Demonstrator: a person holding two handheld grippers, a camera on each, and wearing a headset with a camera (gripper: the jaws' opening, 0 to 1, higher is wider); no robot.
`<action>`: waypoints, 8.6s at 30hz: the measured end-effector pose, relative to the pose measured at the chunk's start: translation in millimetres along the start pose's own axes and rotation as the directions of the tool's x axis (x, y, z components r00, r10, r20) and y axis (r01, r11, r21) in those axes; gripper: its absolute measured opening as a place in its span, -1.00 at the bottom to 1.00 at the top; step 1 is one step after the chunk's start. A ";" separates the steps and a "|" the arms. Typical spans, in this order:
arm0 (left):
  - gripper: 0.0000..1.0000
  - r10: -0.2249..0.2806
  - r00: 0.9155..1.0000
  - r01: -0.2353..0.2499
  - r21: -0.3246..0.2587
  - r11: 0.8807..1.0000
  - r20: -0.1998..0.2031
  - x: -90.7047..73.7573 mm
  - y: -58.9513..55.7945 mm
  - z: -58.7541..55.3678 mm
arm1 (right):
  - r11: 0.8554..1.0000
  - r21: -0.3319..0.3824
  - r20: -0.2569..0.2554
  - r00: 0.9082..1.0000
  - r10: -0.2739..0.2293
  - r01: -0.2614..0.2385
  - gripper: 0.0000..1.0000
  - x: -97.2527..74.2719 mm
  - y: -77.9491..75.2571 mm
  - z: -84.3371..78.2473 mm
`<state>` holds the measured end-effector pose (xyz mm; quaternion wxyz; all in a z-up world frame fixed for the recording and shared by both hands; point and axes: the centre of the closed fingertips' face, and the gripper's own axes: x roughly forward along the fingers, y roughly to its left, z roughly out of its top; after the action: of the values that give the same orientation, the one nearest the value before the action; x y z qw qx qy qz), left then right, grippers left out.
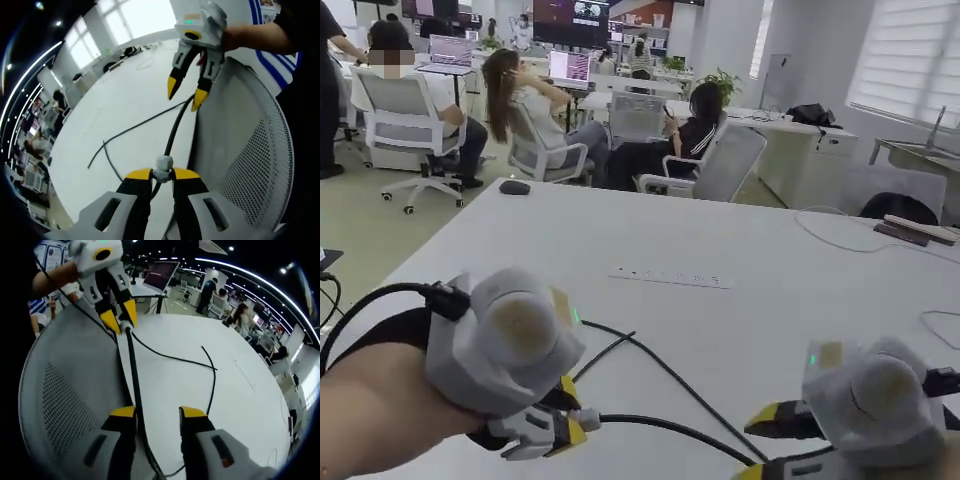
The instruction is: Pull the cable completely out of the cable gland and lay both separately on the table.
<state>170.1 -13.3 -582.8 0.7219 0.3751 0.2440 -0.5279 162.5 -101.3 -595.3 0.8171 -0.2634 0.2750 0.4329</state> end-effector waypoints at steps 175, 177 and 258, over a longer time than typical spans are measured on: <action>-0.68 0.185 0.983 -0.177 0.333 0.926 0.006 2.0 -8.1 10.6 | 0.996 -0.088 0.037 0.999 0.035 -0.031 -0.94 29.5 36.6 37.8; -0.68 0.188 0.982 -0.179 0.329 0.927 0.005 0.7 -5.8 9.5 | 0.996 -0.080 0.031 0.999 0.031 -0.029 -0.95 27.7 34.7 33.4; -0.68 0.307 0.947 -0.317 -0.107 0.943 -0.097 -31.2 17.2 -58.6 | 0.871 0.291 -0.365 0.888 -0.280 0.395 -0.93 131.9 -263.6 -98.2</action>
<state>178.9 54.4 -589.7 0.8075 0.3850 0.2415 -0.3760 428.0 -221.0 -703.6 0.8609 -0.2199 0.4232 0.1772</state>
